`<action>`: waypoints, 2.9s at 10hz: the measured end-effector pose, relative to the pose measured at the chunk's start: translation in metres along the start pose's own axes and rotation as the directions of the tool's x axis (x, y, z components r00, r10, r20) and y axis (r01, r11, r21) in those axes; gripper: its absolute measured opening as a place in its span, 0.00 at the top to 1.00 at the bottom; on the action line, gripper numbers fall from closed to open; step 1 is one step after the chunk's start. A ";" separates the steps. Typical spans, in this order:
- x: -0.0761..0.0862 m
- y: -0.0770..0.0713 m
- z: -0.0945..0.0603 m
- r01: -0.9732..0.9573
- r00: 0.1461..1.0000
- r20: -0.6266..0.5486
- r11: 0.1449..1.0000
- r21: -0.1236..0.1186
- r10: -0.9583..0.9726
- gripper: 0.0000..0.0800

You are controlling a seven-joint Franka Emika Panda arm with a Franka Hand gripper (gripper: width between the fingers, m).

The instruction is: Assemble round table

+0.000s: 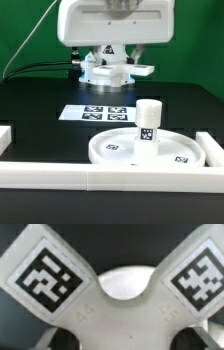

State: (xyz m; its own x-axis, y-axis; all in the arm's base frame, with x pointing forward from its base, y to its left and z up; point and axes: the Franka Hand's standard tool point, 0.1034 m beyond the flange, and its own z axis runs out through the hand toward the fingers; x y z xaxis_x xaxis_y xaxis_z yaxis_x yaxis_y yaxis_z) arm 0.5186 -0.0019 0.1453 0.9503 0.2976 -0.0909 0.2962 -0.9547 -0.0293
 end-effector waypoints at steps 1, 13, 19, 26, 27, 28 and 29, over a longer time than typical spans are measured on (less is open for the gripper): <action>0.022 -0.005 -0.005 -0.030 1.000 -0.005 1.000 -0.006 0.030 0.45; 0.054 -0.027 0.021 -0.060 0.997 -0.049 0.998 -0.026 0.059 0.45; 0.056 -0.025 0.030 -0.055 0.996 -0.072 0.998 -0.034 0.052 0.45; 0.057 -0.025 0.029 -0.053 0.995 -0.089 0.998 -0.038 0.049 0.45; 0.057 -0.025 0.029 -0.059 0.994 -0.089 0.998 -0.037 0.056 0.45; 0.057 -0.024 0.030 -0.083 0.993 -0.092 0.996 -0.031 0.080 0.45; 0.057 -0.025 0.030 -0.153 0.984 -0.096 0.988 -0.011 0.151 0.45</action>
Offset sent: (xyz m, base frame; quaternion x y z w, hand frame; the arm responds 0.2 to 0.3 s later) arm -0.0048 -0.0227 -0.0228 -0.0417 0.0237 -0.0352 0.9982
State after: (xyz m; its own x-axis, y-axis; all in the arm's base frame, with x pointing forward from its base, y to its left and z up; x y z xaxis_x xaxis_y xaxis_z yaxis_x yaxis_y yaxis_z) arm 0.5624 0.0385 0.1113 0.9889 0.1485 0.0020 0.1485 -0.9889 -0.0045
